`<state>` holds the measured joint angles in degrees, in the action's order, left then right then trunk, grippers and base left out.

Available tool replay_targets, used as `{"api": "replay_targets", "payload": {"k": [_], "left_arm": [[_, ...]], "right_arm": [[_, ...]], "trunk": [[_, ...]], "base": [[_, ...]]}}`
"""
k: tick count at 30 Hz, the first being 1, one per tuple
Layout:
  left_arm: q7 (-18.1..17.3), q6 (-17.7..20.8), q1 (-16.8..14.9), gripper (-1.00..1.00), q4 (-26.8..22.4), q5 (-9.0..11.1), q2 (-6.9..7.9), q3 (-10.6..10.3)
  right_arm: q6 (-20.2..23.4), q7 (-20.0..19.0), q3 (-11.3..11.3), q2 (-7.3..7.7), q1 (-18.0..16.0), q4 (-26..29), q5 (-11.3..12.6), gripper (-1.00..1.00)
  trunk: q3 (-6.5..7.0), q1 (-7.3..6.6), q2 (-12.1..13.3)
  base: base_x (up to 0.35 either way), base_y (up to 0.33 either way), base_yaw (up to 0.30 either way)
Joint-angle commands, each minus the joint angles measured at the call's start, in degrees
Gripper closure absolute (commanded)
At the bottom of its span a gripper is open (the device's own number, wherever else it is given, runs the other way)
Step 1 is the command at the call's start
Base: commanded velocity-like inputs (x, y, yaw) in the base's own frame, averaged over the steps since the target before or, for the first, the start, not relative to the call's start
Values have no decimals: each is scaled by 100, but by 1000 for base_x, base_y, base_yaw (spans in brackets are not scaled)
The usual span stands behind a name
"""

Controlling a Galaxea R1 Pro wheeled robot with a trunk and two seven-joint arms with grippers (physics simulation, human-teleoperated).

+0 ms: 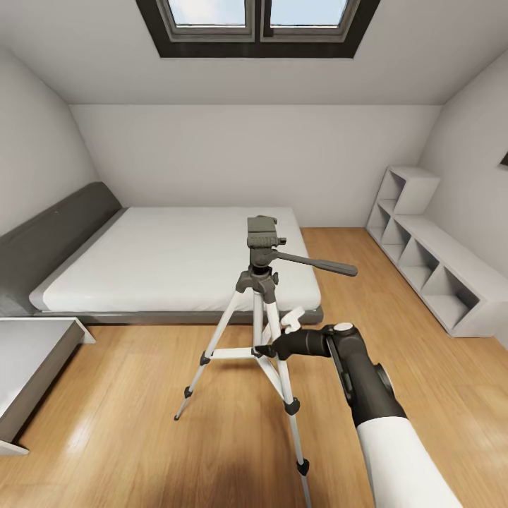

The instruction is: Attach the digital camera to the camera tripod in the bedroom.

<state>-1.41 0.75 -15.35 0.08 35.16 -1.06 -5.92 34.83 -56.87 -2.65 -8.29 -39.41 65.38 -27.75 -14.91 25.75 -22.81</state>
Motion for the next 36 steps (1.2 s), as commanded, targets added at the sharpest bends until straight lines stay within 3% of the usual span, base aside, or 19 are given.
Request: {"api": "replay_targets", "payload": {"k": [1, 9, 25, 26, 36], "left_arm": [[-17, 7, -4, 100, 1, 52, 1, -48], [-17, 9, -4, 100, 1, 52, 2, -45], [-17, 5, -4, 100, 1, 52, 1, -49], [-17, 8, -4, 100, 1, 52, 1, -49], [-10, 4, -4, 100, 1, 56, 15, -45]], "right_arm": [[-7, -33, -24, -9, -6, -1, -32, -100], [-145, 32, -162, 0, -6, 24, 183, -100], [-180, 144, -175, -13, -6, 49, 220, -100], [-185, 158, -175, -14, -6, 47, 223, 100], [-181, 183, -183, -26, -6, -27, 227, 100]], "trunk": [[-10, 3, -11], [-10, 3, -11], [-10, 3, -11], [-10, 3, -11], [-10, 3, -11]], "base": [[0, 0, 0], [0, 0, 0], [0, 0, 0], [0, 0, 0], [0, 0, 0]]}}
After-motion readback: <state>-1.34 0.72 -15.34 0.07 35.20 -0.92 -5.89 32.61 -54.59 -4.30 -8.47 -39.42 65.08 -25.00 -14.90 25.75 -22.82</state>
